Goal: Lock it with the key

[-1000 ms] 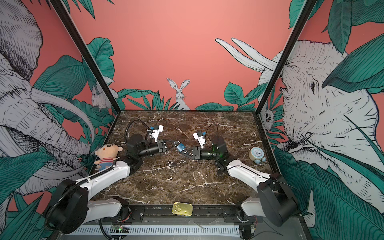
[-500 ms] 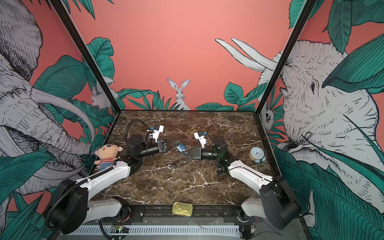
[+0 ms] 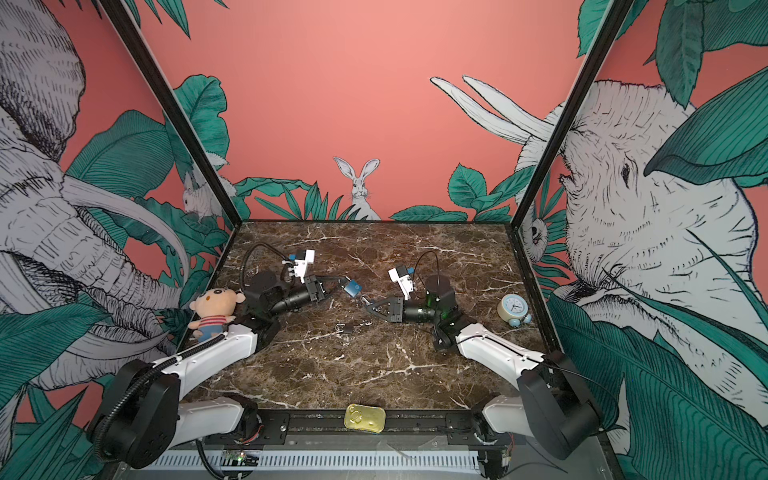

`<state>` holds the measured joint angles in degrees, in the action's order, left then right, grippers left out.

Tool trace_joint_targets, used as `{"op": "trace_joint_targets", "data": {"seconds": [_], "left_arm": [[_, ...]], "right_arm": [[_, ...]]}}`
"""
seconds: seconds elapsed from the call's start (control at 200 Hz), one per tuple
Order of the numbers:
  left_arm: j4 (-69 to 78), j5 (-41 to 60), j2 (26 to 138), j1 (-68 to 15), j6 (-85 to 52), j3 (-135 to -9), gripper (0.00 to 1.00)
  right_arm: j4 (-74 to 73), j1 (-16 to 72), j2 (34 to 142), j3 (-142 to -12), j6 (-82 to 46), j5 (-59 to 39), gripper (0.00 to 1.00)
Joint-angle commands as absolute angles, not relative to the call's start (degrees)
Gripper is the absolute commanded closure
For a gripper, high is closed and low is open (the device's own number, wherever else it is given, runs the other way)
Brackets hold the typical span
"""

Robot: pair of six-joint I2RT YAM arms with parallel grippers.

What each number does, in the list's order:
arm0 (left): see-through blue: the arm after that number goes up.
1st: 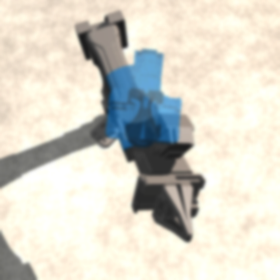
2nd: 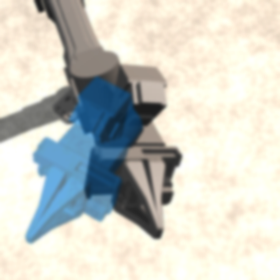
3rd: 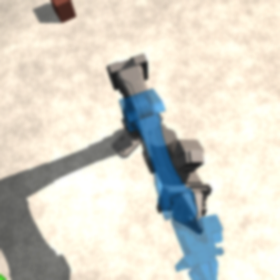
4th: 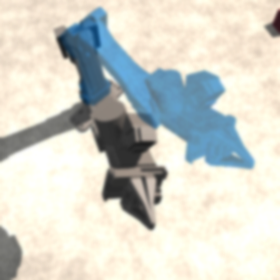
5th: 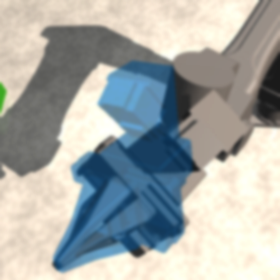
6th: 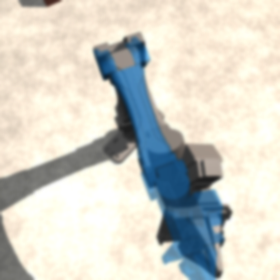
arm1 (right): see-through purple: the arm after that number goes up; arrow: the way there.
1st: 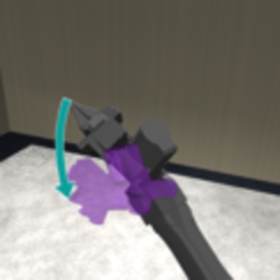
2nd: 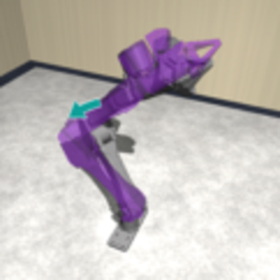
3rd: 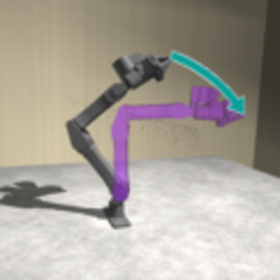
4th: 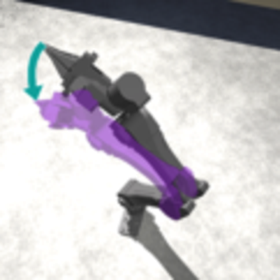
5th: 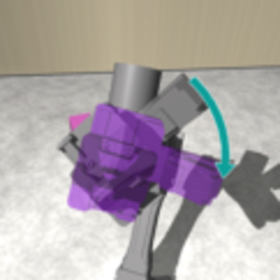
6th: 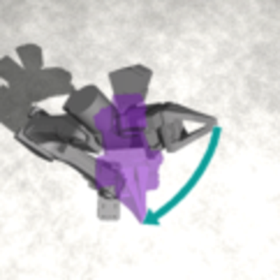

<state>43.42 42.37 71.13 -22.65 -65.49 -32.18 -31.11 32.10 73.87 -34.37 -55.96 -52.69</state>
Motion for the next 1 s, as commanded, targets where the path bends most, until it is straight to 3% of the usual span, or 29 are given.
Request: {"op": "trace_joint_targets", "data": {"seconds": [0.0, 0.22, 0.495, 0.745, 0.995], "left_arm": [[50.02, 41.67, 69.43, -20.69, -67.99, -32.13, 1.00], [38.01, 44.28, 67.58, -20.47, -60.50, -35.45, 1.00], [17.14, 44.82, 67.09, -22.93, -46.01, -40.20, 1.00], [11.18, 42.34, 80.84, -29.10, -39.41, -50.42, 1.00], [12.84, 44.47, 102.07, -32.14, -41.30, -65.91, 1.00]], "right_arm": [[-34.69, 31.86, 73.18, -33.53, -57.05, -52.83, 1.00], [-24.54, 31.64, 70.36, -33.86, -51.39, -48.32, 1.00], [-2.32, 29.49, 63.13, -36.85, -39.88, -30.70, 1.00], [-0.76, 24.62, 61.59, -35.51, -39.40, -26.46, 1.00], [-6.16, 18.10, 68.17, -35.90, -40.82, -28.96, 1.00]]}}
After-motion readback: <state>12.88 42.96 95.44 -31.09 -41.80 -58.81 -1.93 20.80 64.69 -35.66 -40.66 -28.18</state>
